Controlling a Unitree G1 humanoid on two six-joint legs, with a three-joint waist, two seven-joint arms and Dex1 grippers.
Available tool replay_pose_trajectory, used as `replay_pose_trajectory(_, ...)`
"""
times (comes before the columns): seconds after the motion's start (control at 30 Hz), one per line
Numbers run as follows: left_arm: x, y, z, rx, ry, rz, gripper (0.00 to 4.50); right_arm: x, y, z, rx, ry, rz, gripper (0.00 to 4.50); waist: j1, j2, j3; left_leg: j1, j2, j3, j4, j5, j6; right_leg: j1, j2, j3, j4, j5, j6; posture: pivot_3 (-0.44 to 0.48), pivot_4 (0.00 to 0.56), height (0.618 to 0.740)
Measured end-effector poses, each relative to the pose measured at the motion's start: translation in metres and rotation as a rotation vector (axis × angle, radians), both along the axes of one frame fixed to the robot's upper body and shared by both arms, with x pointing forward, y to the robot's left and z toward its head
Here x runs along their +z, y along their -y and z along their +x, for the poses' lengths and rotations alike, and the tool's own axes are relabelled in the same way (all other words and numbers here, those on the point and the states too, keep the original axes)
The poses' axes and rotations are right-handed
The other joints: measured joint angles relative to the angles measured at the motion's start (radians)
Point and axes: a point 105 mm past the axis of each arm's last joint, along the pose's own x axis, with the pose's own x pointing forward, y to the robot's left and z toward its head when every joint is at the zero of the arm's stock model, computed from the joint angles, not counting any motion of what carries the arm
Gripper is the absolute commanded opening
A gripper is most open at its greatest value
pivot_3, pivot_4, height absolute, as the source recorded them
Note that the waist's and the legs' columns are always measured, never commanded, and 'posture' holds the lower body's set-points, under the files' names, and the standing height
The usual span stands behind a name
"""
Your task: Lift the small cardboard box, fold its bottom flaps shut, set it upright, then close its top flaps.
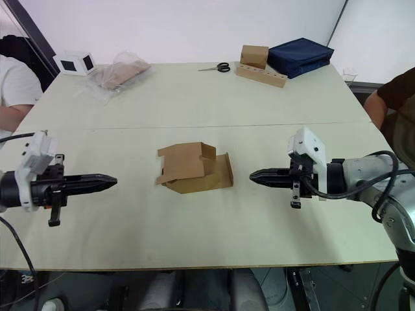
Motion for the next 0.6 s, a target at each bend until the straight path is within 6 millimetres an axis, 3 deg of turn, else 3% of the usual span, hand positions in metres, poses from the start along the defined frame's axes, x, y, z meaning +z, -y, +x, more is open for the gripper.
replay_pose_trajectory(0.2,0.003,-0.003,0.014,0.004,-0.008,0.005,0.04,0.0,-0.007,0.001,-0.035,0.02,0.041,0.0,0.0,0.0,0.0,-0.001,0.0,0.0,0.0,0.0,0.0,0.0,0.0,0.0,0.0,0.0,0.0,0.0,0.15,0.74)
replay_pose_trajectory(0.3,-0.005,-0.004,0.019,0.024,-0.045,0.007,0.04,-0.001,-0.01,-0.001,-0.041,0.032,0.04,0.0,-0.002,0.0,0.0,-0.001,0.0,0.0,0.0,0.0,0.0,-0.001,0.0,0.0,0.0,0.0,0.0,0.0,0.15,0.74)
replay_pose_trajectory(0.4,-0.008,-0.001,0.026,0.049,-0.097,-0.043,0.74,-0.002,-0.011,-0.002,-0.054,0.033,0.039,0.0,0.0,0.0,0.0,-0.001,0.0,0.0,0.0,0.0,0.0,0.0,0.0,0.0,0.0,0.0,0.0,0.0,0.15,0.74)
replay_pose_trajectory(0.5,-0.01,0.001,0.033,0.073,-0.155,-0.101,1.87,-0.001,-0.012,0.0,-0.061,0.042,0.042,0.0,0.0,0.0,0.0,0.0,0.0,0.0,0.001,0.0,0.0,0.0,0.0,0.0,0.001,0.0,0.0,0.0,0.15,0.74)
replay_pose_trajectory(0.6,-0.027,0.007,0.037,0.074,-0.267,-0.161,3.03,-0.002,-0.013,-0.001,-0.056,0.04,0.041,0.0,0.0,0.0,0.0,-0.001,0.0,0.0,0.001,0.0,0.0,0.0,0.0,0.0,0.001,0.0,0.0,0.0,0.15,0.74)
